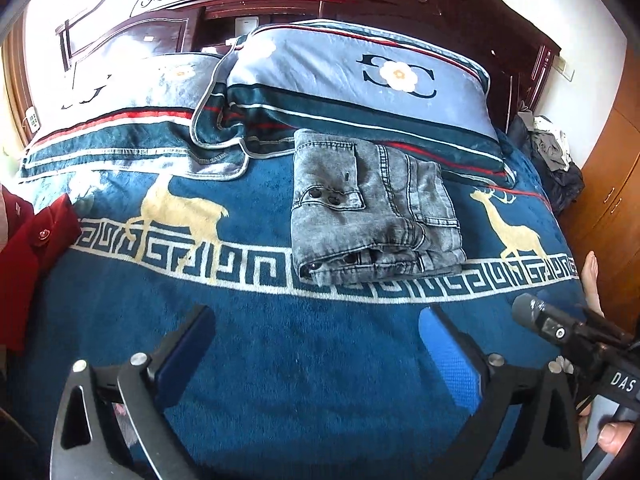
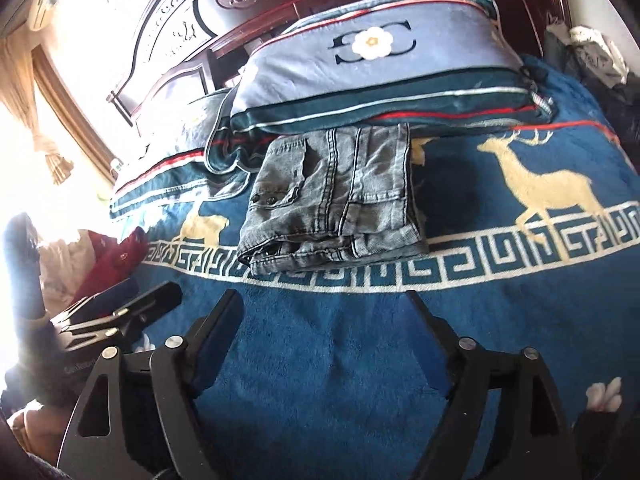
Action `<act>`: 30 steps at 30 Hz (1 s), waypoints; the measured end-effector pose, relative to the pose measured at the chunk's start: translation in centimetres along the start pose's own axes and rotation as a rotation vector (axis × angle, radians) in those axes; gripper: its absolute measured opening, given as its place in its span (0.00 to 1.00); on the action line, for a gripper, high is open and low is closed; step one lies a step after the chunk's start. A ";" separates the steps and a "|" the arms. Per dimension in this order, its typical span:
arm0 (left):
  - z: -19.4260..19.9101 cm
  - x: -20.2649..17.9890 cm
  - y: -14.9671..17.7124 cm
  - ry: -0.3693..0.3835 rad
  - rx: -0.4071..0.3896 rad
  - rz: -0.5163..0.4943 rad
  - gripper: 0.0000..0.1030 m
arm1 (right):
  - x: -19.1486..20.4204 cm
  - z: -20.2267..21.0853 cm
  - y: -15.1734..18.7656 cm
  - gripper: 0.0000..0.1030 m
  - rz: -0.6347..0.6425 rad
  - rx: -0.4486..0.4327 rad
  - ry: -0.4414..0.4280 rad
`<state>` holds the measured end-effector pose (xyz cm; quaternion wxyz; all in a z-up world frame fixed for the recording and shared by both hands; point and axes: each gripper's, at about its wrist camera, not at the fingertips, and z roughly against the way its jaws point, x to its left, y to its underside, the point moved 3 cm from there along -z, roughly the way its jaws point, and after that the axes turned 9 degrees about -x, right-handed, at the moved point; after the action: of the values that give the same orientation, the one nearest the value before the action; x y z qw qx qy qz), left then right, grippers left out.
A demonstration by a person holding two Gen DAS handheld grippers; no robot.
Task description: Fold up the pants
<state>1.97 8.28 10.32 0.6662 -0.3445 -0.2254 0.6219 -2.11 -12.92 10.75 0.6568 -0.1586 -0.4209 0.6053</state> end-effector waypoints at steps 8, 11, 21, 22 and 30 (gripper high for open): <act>2.3 -0.7 0.0 -0.027 -0.042 -0.029 1.00 | 1.8 2.6 -0.8 0.87 0.114 -0.068 0.082; 2.9 -0.9 0.0 -0.033 -0.047 -0.033 1.00 | 2.1 3.4 -0.8 0.89 0.140 -0.081 0.105; 5.0 -1.4 -0.4 -0.042 -0.091 -0.035 1.00 | 2.9 5.2 -0.8 0.90 0.165 -0.091 0.115; 5.2 -1.5 -0.4 -0.054 -0.096 -0.041 1.00 | 2.9 5.3 -0.8 0.90 0.165 -0.092 0.113; 6.2 -2.1 -0.6 -0.067 -0.115 -0.058 1.00 | 3.2 6.2 -0.8 0.90 0.172 -0.097 0.112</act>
<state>-2.39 7.33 15.18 0.6551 -0.3546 -0.2926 0.5996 -6.49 -12.05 16.20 0.6165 -0.2590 -0.3972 0.6286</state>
